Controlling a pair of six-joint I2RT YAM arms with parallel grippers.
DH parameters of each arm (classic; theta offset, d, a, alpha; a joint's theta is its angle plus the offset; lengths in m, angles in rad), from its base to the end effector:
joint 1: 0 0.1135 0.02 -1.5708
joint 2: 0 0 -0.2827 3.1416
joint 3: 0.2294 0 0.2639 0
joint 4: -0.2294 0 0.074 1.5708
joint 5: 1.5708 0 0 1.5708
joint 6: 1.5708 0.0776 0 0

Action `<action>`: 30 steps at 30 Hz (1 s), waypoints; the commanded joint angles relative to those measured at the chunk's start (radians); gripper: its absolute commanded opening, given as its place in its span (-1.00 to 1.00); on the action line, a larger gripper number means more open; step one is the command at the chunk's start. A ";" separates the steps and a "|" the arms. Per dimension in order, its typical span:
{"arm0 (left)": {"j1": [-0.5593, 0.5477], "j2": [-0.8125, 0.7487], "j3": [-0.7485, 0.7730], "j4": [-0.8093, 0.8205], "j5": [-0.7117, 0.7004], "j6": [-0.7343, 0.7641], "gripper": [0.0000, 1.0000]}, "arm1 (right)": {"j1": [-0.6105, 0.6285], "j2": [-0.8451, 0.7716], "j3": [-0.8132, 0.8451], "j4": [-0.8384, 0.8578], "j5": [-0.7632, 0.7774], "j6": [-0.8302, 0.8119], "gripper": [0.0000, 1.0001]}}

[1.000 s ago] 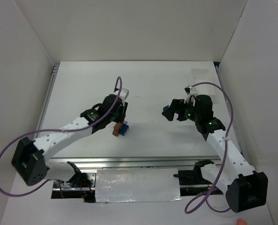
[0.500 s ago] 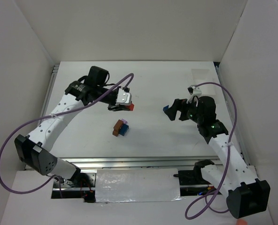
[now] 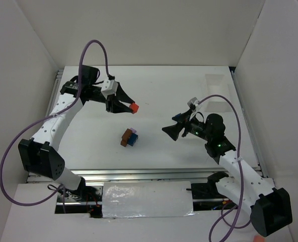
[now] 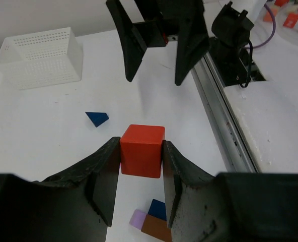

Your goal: Build the wood block tower

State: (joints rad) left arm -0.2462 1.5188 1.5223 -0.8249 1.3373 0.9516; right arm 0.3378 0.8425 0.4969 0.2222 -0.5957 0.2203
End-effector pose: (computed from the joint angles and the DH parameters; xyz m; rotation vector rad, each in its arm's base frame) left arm 0.2965 -0.1524 0.3894 1.4688 1.1652 -1.0842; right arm 0.2036 0.1177 0.2769 -0.5592 1.6672 0.9139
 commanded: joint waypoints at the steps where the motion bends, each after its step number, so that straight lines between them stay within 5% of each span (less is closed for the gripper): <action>1: 0.030 -0.011 -0.005 0.248 0.307 -0.247 -1.00 | 0.058 0.015 -0.024 0.328 -0.023 0.024 0.98; 8: 0.027 -0.026 0.015 0.123 0.309 -0.140 -1.00 | 0.153 0.033 -0.035 0.475 0.043 -0.025 0.97; 18: 0.005 0.050 0.136 -0.546 0.310 0.544 -1.00 | 0.214 0.274 0.057 0.792 -0.065 0.060 0.76; 30: -0.021 0.115 0.180 -0.543 0.312 0.526 -1.00 | 0.354 0.421 0.190 0.921 -0.027 0.025 0.70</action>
State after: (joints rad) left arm -0.2623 1.6386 1.6676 -1.3281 1.4406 1.4067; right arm 0.6655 1.2465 0.6262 1.0397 -0.6460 0.2783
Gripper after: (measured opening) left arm 0.475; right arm 0.852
